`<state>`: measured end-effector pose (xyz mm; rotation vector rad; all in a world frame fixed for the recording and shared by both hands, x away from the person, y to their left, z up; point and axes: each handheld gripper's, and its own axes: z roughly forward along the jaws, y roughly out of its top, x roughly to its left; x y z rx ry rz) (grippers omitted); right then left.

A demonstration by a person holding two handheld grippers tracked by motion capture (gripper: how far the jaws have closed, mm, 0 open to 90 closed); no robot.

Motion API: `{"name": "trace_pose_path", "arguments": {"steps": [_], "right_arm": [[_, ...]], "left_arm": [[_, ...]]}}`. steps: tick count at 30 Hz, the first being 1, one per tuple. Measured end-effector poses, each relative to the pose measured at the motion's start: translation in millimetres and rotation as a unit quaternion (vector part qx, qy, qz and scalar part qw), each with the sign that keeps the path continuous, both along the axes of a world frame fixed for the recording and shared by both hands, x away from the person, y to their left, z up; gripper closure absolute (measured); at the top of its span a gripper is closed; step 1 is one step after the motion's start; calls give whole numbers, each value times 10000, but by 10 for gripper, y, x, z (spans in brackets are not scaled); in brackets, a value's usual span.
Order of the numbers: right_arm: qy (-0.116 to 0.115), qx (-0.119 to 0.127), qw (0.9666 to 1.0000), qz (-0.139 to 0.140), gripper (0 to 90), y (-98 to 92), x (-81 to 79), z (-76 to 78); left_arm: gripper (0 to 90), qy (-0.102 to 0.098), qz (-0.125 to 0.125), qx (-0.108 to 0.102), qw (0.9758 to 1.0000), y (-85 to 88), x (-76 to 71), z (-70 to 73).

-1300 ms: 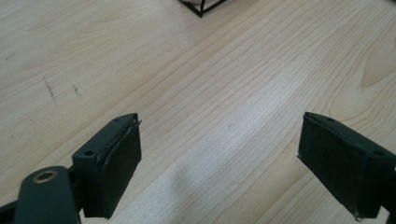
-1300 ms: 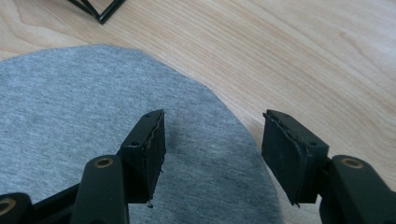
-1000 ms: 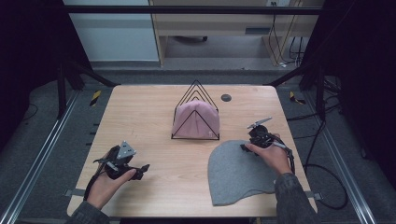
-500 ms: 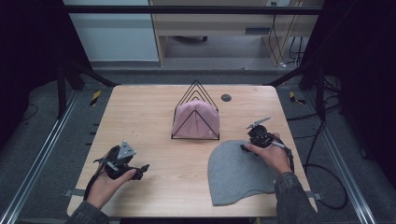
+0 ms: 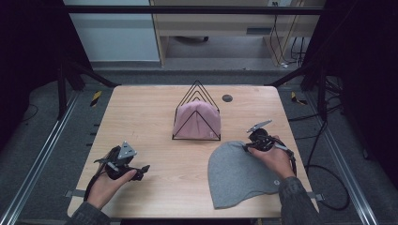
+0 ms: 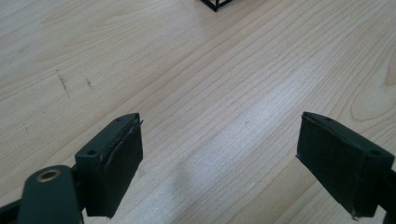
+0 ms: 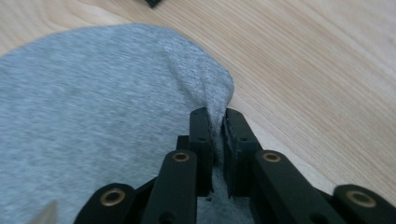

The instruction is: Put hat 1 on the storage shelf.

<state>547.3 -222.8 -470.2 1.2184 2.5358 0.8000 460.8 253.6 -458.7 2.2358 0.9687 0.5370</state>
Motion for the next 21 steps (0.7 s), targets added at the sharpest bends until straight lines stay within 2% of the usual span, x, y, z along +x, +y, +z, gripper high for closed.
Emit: {"name": "trace_pose_path", "arguments": {"steps": [3, 4, 6, 9, 11, 16, 21], "right_arm": [[-134, 103, 9998, 98, 849, 19, -48, 77], [-300, 259, 9990, 182, 850, 46, -121, 181], [-439, 425, 9979, 214, 850, 72, -198, 265], [-690, 519, 9956, 369, 851, 139, -324, 385], [-849, 607, 9934, 480, 851, 184, -406, 477], [-1193, 838, 9863, 768, 851, 303, -583, 735], [-1420, 921, 9798, 1064, 852, 443, -697, 925]], "left_arm": [[140, 23, -7, -10, 10000, 3, 4, -4], [140, 53, -6, -32, 10000, 6, 8, -6], [140, 107, -32, -125, 9999, 17, 15, -12], [139, 178, -57, -137, 9997, 19, 16, -24], [135, 237, -94, -140, 9996, 19, 20, -33], [139, 194, -72, -225, 9995, 18, 17, -12], [138, 282, -149, -206, 9993, 15, 23, -31]]}}
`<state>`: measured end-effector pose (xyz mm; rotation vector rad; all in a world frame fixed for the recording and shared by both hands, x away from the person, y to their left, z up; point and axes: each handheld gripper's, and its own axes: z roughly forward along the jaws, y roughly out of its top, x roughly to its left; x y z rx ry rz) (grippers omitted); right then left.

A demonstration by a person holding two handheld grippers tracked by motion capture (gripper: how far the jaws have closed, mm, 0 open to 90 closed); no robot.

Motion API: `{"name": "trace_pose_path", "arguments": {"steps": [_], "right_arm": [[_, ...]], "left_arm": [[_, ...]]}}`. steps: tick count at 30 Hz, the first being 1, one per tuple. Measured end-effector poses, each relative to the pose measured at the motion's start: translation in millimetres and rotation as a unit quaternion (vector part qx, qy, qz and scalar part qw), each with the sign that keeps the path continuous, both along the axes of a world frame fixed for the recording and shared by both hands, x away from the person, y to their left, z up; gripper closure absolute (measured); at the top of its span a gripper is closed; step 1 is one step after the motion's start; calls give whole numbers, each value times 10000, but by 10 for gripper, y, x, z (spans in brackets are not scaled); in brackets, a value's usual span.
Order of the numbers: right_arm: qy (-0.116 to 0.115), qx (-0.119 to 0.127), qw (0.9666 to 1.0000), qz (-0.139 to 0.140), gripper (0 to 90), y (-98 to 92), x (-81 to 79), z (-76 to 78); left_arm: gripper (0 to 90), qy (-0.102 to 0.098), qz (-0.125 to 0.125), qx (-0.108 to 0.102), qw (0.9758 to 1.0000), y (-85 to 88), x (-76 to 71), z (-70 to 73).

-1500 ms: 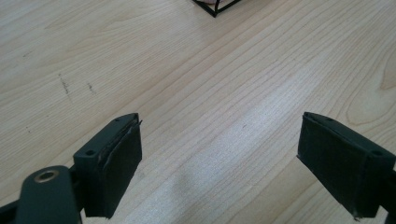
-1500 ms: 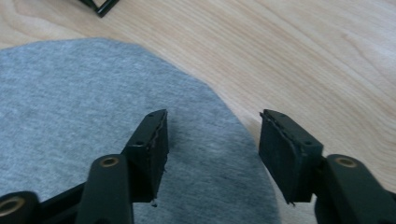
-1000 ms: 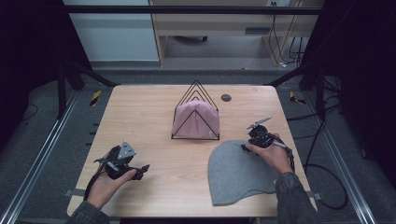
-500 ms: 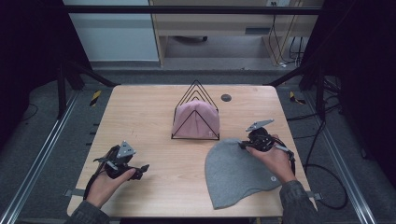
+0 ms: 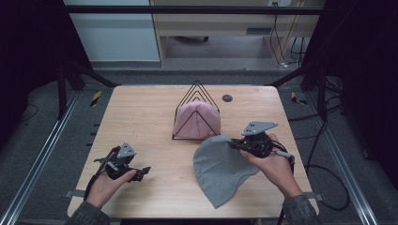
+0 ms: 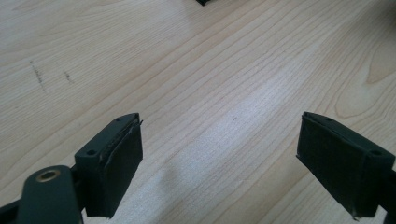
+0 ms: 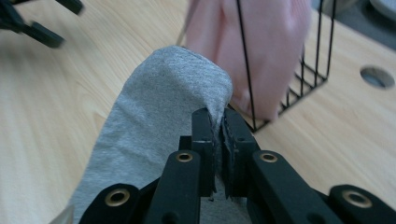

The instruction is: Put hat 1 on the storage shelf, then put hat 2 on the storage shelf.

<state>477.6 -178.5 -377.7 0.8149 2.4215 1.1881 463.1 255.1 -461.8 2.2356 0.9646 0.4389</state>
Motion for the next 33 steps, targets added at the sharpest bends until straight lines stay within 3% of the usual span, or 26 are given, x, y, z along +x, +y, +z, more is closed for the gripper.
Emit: {"name": "trace_pose_path", "arguments": {"steps": [6, 10, 13, 21, 28, 33], "right_arm": [[-265, 38, 9993, 267, 852, 175, -91, 222], [-597, 67, 9966, 558, 852, 400, -187, 515], [-698, 77, 9951, 692, 852, 521, -205, 638], [-834, 52, 9919, 960, 852, 829, -210, 858], [-929, 51, 9896, 1095, 852, 964, -238, 1033], [-946, 39, 9894, 1105, 852, 982, -241, 1121]], "left_arm": [[137, -7, -94, -65, 9999, -19, -16, 10], [138, -35, -206, -170, 9996, -38, -27, 28], [137, -51, -315, -220, 9992, -61, -44, 37], [137, -166, -498, -346, 9980, -100, -84, 82], [137, -141, -545, -432, 9975, -107, -104, 106], [137, -229, -673, -312, 9970, -204, -125, 211]]}}
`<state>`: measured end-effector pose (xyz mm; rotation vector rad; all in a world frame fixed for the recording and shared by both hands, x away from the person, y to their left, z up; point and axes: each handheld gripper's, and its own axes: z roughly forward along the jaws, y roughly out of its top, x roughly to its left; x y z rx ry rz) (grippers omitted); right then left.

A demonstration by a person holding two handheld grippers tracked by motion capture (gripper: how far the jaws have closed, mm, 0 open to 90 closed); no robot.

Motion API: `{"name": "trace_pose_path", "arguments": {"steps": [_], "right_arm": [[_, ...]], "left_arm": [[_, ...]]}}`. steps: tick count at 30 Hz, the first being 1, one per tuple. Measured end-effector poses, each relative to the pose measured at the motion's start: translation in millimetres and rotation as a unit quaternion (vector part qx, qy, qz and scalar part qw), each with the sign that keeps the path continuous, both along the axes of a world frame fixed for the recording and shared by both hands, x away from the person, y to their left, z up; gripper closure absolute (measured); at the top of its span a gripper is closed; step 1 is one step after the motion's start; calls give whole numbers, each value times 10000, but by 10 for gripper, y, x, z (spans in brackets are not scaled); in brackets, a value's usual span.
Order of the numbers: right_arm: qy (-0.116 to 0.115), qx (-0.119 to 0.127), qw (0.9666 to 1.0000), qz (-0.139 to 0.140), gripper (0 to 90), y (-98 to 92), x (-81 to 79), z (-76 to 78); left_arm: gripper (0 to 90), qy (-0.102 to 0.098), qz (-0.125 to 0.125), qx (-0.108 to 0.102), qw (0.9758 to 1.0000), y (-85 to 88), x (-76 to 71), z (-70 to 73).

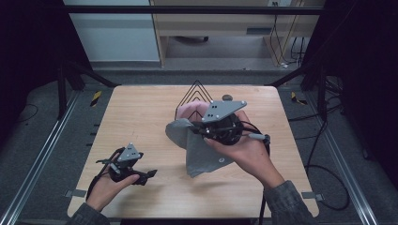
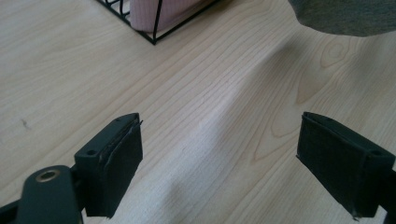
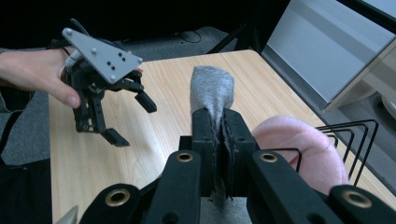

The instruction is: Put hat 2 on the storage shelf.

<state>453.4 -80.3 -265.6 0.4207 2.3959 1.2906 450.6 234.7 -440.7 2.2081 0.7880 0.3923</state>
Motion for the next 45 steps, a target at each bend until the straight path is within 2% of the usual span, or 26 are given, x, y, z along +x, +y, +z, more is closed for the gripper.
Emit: {"name": "trace_pose_path", "arguments": {"steps": [1, 4, 5, 6, 7, 8, 13, 15, 19, 20, 23, 26, 30, 31, 32, 33, 34, 36, 37, 38, 42, 43, 45], "right_arm": [[1, 9, 10000, 7, 852, 1, 5, 20], [10, 65, 10000, 9, 852, 15, 14, 57], [10, 65, 10000, 9, 852, 15, 14, 57], [24, 93, 9999, 36, 852, 35, 13, 70], [26, 86, 10000, 41, 852, 45, 13, 73], [26, 70, 10000, 56, 852, 63, 11, 79], [-9, 76, 9999, 117, 851, 131, -1, 110], [2, 85, 9999, 126, 851, 142, -2, 109], [34, 96, 9999, 98, 851, 135, 18, 72], [62, 107, 9999, 67, 851, 119, 31, 51], [127, 77, 9999, -63, 851, 55, 63, -4], [167, 67, 9997, -150, 851, -14, 79, -38], [252, 180, 9983, -490, 851, -239, 161, -82], [257, 221, 9979, -556, 851, -284, 176, -77], [257, 221, 9979, -556, 851, -284, 176, -77], [257, 269, 9974, -612, 851, -327, 190, -65], [233, 360, 9963, -742, 851, -399, 210, -26], [205, 431, 9954, -834, 851, -453, 229, 21], [197, 504, 9946, -887, 851, -486, 247, 61], [194, 541, 9941, -917, 851, -501, 259, 88], [126, 754, 9923, -970, 850, -550, 340, 284], [90, 796, 9920, -975, 851, -555, 358, 338], [59, 864, 9914, -976, 851, -558, 389, 428]], "left_arm": [[138, 0, 0, 0, 10000, 0, 0, 0], [144, -126, -95, 46, 9999, -72, 29, 200], [145, -126, -95, 46, 9999, -72, 29, 200], [147, -181, -139, 37, 9997, -101, 49, 301], [149, -181, -139, 37, 9997, -101, 49, 301], [153, -274, -205, 27, 9994, -142, 79, 426], [221, -452, -286, -167, 9984, -232, 124, 609], [342, -438, -368, -334, 9978, -270, 151, 630], [455, -482, -317, -487, 9971, -409, 258, 642], [522, -476, -314, -549, 9969, -438, 287, 642], [730, -429, -296, -525, 9973, -503, 333, 648], [844, -391, -340, -510, 9974, -524, 337, 676], [866, -497, -440, -328, 9973, -572, 319, 908], [867, -544, -440, -311, 9971, -582, 315, 989], [868, -544, -440, -311, 9971, -582, 315, 989], [868, -582, -452, -293, 9968, -593, 311, 1078], [868, -682, -449, -207, 9964, -610, 315, 1239], [869, -772, -457, -137, 9959, -624, 348, 1441], [869, -772, -457, -137, 9959, -624, 348, 1441], [870, -861, -450, -78, 9952, -627, 392, 1611], [870, -1020, -412, -111, 9939, -634, 454, 1914], [870, -1020, -412, -111, 9939, -634, 454, 1914], [871, -1095, -376, -165, 9931, -625, 503, 2093]]}}
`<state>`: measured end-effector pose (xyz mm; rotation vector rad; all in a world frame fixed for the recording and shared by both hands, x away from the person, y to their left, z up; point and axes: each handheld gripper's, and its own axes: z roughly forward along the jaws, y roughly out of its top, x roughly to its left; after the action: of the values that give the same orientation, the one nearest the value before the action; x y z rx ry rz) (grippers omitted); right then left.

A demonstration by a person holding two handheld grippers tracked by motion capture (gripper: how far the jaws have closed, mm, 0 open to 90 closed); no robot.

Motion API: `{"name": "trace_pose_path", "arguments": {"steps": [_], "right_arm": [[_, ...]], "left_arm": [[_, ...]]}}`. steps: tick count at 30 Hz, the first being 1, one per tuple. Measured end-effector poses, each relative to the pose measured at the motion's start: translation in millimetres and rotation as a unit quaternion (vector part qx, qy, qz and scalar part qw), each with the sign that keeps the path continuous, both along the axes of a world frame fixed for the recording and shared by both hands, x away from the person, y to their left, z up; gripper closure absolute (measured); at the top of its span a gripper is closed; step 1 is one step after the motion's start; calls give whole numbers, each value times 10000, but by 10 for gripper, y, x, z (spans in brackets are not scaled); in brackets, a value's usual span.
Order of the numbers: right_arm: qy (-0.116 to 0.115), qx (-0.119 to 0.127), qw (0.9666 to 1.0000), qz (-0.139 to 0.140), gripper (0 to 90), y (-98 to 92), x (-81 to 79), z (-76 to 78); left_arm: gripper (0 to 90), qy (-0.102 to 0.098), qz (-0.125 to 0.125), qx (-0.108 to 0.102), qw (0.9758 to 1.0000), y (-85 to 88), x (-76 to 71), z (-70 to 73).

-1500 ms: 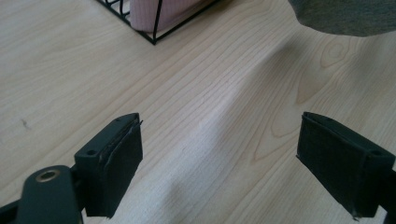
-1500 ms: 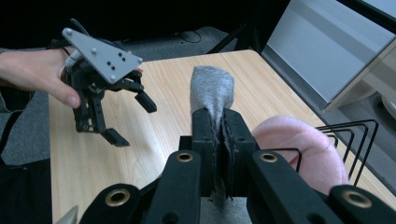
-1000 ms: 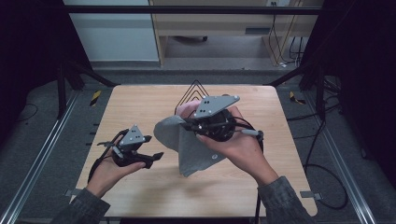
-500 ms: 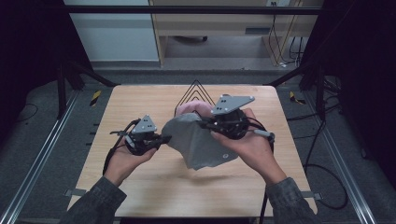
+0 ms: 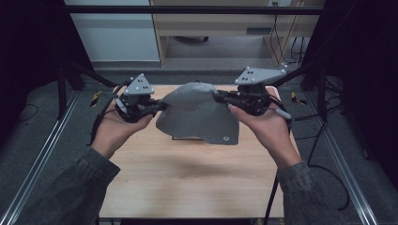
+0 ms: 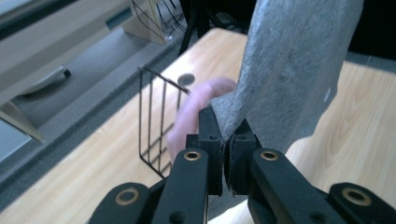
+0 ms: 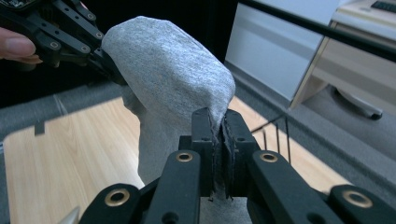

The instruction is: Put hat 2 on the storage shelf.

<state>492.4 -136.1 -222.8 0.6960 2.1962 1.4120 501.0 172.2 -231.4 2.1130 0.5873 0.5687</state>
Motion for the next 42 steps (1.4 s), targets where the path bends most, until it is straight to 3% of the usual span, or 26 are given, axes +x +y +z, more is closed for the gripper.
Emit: {"name": "trace_pose_path", "arguments": {"steps": [7, 11, 20, 25, 32, 38, 42], "right_arm": [[-176, 107, 9998, -47, 850, -13, 124, 282], [-308, 227, 9991, -153, 850, -28, 313, 442], [-342, 396, 9981, -311, 850, -71, 723, 530], [-309, 391, 9980, -386, 850, -79, 930, 527], [-108, 228, 9985, -480, 850, -53, 1305, 351], [-4, 174, 9984, -531, 850, -41, 1511, 259], [75, 74, 9982, -588, 849, -41, 1679, 133]], "left_arm": [[871, -219, 54, -165, 9996, -8, 98, 289], [871, -388, 118, -165, 9990, -53, 238, 446], [871, -630, 279, -295, 9972, -138, 590, 519], [871, -658, 341, -298, 9968, -166, 751, 486], [871, -472, 390, -293, 9977, -181, 1027, 342], [871, -402, 424, -231, 9980, -201, 1190, 265], [871, -288, 481, -233, 9982, -234, 1357, 127]]}}
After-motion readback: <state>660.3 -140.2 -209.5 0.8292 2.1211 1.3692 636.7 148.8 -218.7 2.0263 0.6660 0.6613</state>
